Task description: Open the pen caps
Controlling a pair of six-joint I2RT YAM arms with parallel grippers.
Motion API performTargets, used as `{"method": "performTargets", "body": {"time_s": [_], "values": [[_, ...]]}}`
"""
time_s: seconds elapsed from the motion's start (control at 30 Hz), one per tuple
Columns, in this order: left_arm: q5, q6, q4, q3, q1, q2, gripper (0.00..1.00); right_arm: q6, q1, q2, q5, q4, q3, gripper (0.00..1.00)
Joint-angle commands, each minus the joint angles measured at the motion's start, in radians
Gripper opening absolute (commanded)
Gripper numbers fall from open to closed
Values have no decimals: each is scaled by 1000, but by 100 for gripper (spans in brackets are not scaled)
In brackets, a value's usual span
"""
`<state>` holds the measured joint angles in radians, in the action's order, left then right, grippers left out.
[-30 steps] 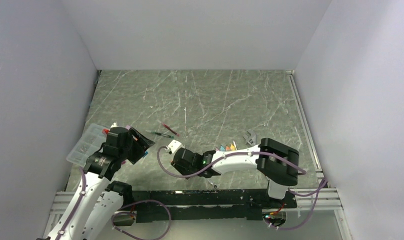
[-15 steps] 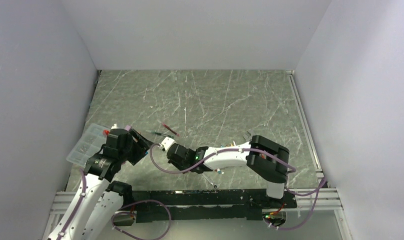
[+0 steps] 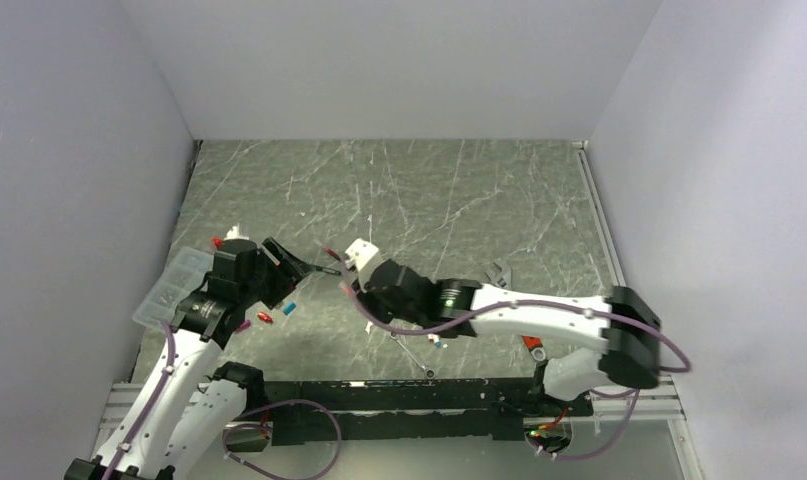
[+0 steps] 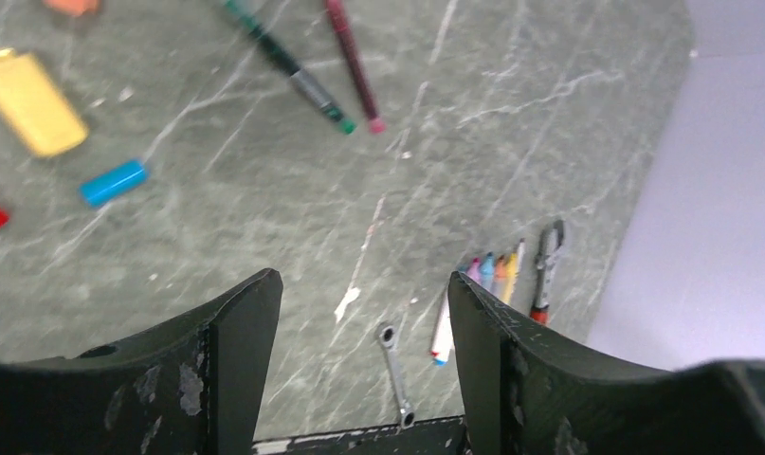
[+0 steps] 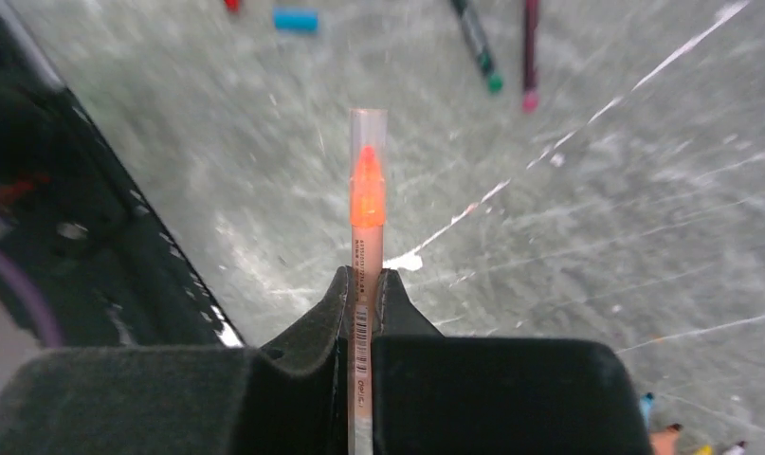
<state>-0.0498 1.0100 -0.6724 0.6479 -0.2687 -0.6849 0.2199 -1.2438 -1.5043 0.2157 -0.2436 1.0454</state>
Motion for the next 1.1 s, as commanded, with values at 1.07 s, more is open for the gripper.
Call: {"method": "performTargets", "body": {"time_s": [1.07], "values": [[-698,-77,1104,-1,-254,-263,64,463,185,580,-292,738,-478,0]]}}
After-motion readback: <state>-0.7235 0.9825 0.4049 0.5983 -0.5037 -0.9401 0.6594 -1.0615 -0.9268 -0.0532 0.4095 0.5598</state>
